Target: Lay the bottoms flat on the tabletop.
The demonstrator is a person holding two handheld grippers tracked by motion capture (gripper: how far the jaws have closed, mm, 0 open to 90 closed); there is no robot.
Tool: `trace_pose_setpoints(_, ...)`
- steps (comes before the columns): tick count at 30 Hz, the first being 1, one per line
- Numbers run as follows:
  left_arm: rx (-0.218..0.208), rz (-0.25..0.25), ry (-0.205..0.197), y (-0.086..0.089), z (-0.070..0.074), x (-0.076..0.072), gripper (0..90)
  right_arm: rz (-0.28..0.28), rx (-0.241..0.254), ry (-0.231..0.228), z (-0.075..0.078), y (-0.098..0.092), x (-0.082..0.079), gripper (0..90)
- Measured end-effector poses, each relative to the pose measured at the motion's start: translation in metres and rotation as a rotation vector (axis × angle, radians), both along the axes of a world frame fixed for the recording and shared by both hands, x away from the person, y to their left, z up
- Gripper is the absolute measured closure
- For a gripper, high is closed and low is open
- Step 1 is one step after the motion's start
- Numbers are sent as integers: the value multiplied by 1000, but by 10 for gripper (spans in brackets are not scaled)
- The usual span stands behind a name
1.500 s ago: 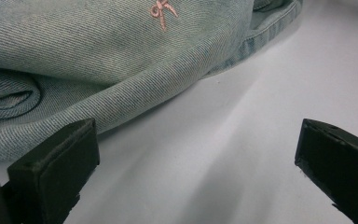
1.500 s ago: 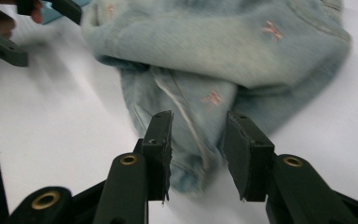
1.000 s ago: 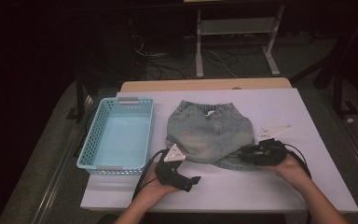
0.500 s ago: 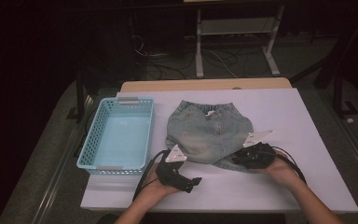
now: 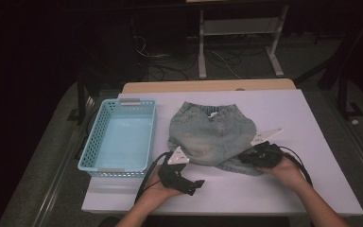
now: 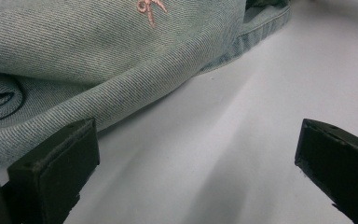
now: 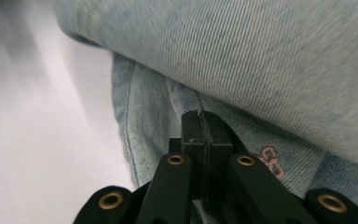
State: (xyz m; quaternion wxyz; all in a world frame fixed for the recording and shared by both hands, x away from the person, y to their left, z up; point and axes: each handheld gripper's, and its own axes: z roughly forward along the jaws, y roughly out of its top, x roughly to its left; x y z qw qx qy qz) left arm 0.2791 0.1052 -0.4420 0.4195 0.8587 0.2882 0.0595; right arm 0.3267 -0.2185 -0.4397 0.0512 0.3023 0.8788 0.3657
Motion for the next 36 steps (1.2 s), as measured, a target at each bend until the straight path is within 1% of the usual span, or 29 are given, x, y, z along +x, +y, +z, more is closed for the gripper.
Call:
trace_pose_setpoints(5,3,-2,-1,0,0,0,0,-5,65,6,9,-8,-3,889)
trace_pose_setpoints(12,2,-3,-1,0,0,0,0,-10,112,-2,19,-18,-11,891)
trace_pose_setpoints(14,2,-3,0,0,0,0,0,-8,132,6,21,-21,-13,891)
trace_pose_setpoints(18,-2,-1,2,1,0,0,0,-12,152,10,22,-27,-21,892)
trace_pose_setpoints(24,-4,0,5,1,0,0,0,-15,155,20,23,-38,-36,892)
trace_pose_setpoints(29,-2,-4,7,1,0,0,0,-2,146,25,23,-39,-47,891)
trace_pose_setpoints(36,-2,-3,7,1,0,0,0,16,129,36,20,-40,-68,892)
